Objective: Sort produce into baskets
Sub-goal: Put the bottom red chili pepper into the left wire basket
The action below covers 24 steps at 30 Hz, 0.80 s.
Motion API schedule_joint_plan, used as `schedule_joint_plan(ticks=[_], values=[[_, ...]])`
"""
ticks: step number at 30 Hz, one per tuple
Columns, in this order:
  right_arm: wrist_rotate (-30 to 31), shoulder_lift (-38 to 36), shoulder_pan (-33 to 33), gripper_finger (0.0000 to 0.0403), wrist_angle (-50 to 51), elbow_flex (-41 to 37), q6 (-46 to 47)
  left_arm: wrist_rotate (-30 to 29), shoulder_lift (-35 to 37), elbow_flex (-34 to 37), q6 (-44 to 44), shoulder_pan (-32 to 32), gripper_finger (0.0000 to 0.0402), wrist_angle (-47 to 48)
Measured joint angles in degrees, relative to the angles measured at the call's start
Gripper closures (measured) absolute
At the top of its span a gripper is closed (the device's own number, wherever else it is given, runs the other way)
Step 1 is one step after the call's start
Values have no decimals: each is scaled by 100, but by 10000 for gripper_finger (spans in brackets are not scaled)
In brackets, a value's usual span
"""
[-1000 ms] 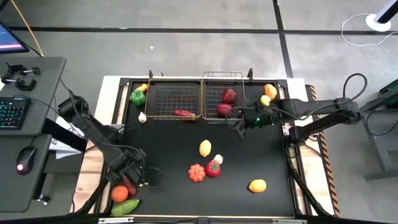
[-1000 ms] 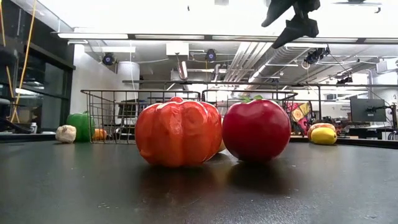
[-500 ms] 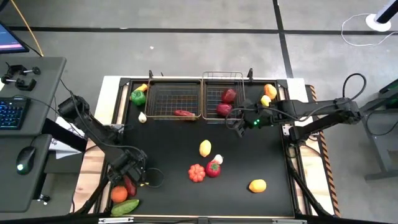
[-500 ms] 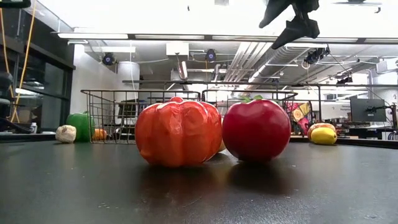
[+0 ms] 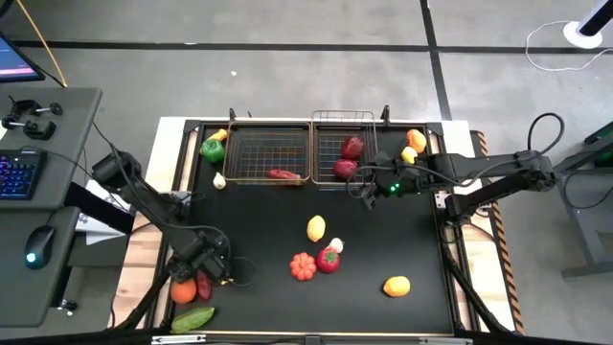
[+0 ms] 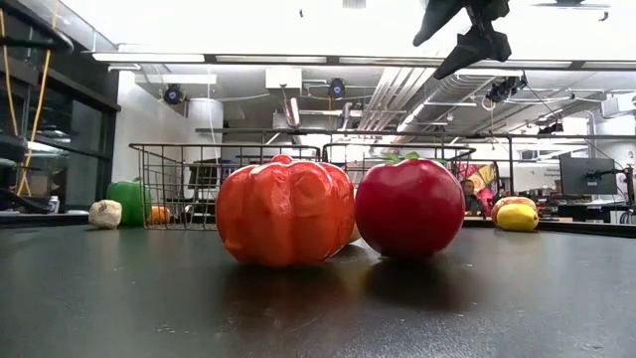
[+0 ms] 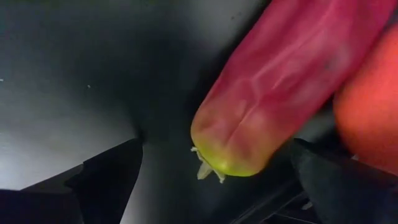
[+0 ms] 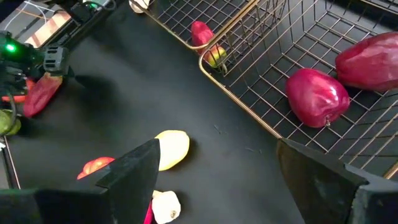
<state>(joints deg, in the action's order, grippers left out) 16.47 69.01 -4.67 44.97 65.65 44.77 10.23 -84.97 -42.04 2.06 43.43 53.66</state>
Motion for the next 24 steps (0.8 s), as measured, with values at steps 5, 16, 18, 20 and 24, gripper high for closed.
schedule_joint_plan(ticks=[5, 16, 18, 20, 24], values=[[-1, 0, 0, 89, 0, 0, 0, -27, -252, -110, 166, -7, 7, -72], [101, 2, 0, 89, 20, 0, -5, -141, -497, -243, 316, -151, 13, -167], [144, 2, 0, 89, 22, 0, -5, -184, -498, -243, 313, -147, 23, -168], [157, 2, 0, 89, 22, 0, -22, -221, -501, -243, 294, -150, 41, -169], [157, 3, 0, 89, 40, 0, -22, -389, -509, -265, 305, -150, 95, -121]])
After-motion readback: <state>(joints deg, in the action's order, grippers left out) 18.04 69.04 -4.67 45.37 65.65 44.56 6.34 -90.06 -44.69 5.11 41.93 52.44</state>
